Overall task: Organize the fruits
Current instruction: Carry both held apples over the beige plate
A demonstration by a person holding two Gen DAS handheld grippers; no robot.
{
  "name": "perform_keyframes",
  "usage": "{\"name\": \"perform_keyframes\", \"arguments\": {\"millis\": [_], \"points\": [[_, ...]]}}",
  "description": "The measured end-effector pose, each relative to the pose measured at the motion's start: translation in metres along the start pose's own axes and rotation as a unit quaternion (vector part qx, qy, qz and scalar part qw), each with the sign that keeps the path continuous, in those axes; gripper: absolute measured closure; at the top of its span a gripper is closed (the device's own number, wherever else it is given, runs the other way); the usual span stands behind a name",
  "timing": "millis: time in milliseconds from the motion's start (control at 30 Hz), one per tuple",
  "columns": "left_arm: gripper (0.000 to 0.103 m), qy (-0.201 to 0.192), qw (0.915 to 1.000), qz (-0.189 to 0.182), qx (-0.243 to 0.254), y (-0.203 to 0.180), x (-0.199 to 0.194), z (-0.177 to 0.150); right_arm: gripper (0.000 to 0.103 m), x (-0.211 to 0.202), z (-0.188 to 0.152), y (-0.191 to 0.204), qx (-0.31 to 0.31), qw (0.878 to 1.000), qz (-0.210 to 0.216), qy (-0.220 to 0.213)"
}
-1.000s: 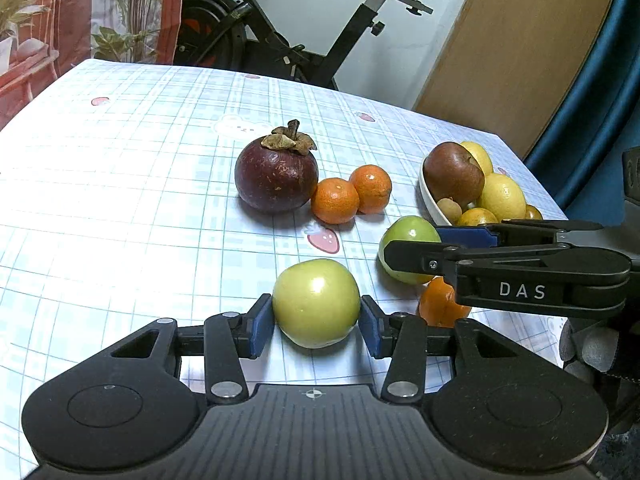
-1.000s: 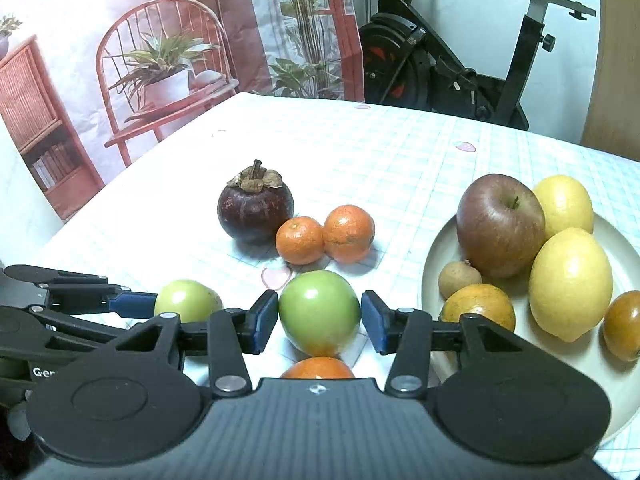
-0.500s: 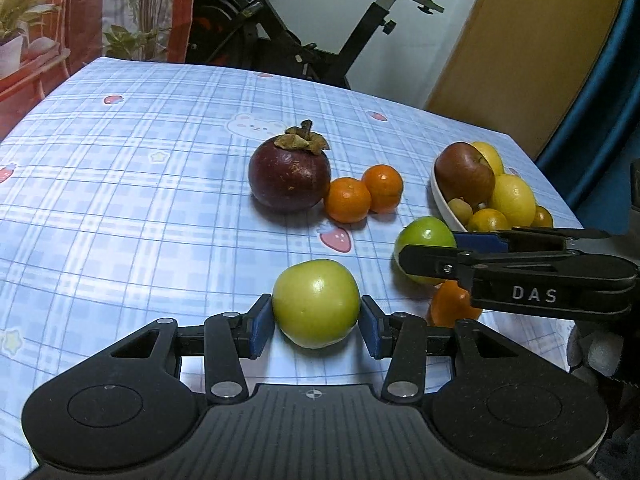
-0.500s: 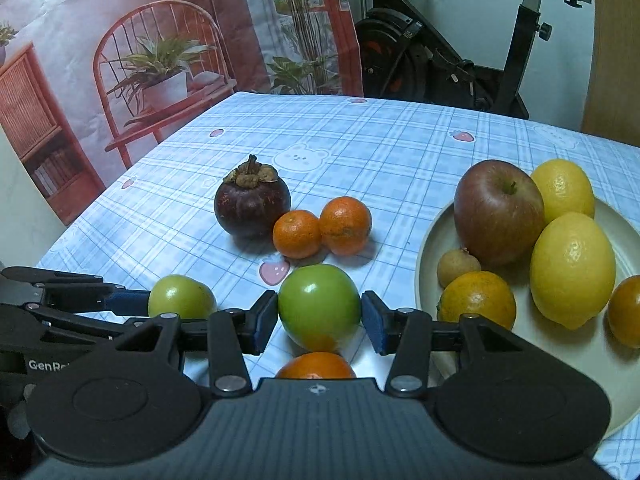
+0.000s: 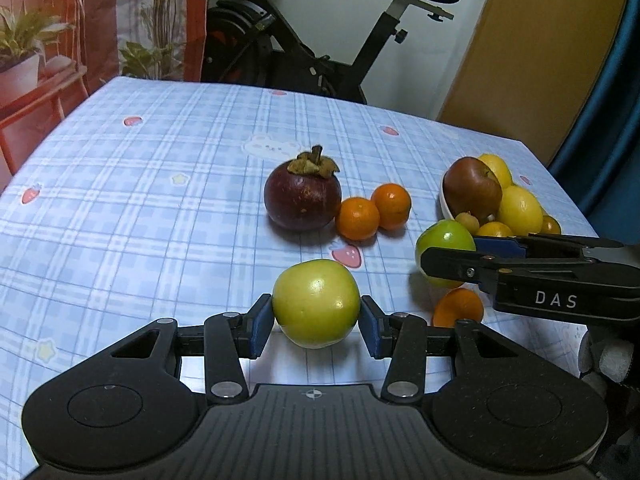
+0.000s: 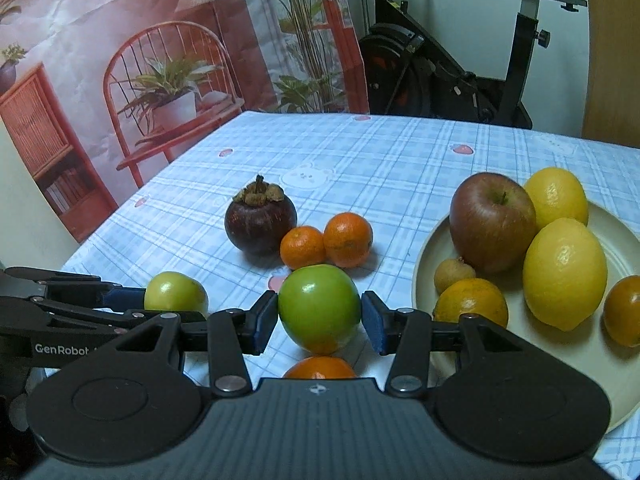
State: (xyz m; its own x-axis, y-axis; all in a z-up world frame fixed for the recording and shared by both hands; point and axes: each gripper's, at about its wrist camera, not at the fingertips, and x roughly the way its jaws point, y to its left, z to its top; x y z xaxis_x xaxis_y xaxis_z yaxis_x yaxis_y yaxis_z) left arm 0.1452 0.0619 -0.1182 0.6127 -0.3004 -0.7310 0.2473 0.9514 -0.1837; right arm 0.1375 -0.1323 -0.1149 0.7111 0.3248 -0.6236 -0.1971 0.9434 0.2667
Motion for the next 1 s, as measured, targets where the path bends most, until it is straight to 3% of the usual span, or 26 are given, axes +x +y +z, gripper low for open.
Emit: {"name": "perform_keyframes", "arguments": {"millis": [133,267,733,1000], "points": [[0.055,-0.004,1.0000,-0.002,-0.003,-0.003,-0.008,0.004,0.055,-0.009,0.002,-0.002,0.002,1.000,0.003,-0.016],[0.055,-0.025,0.9992,-0.029,-0.012,-0.008,-0.022,0.011,0.055,-0.022,0.005,-0.006,0.004,0.999,0.003,-0.040],[0.055,-0.062,0.9965,-0.038,-0.042,-0.017,-0.038,0.047,0.055,-0.060,0.016,-0.027,0.003,0.995,-0.018,-0.100],[0.055,-0.100,0.9937,-0.049,-0.018,-0.038,-0.050,0.065,0.055,-0.080,0.021,-0.045,0.009,0.991,-0.042,-0.127]]}}
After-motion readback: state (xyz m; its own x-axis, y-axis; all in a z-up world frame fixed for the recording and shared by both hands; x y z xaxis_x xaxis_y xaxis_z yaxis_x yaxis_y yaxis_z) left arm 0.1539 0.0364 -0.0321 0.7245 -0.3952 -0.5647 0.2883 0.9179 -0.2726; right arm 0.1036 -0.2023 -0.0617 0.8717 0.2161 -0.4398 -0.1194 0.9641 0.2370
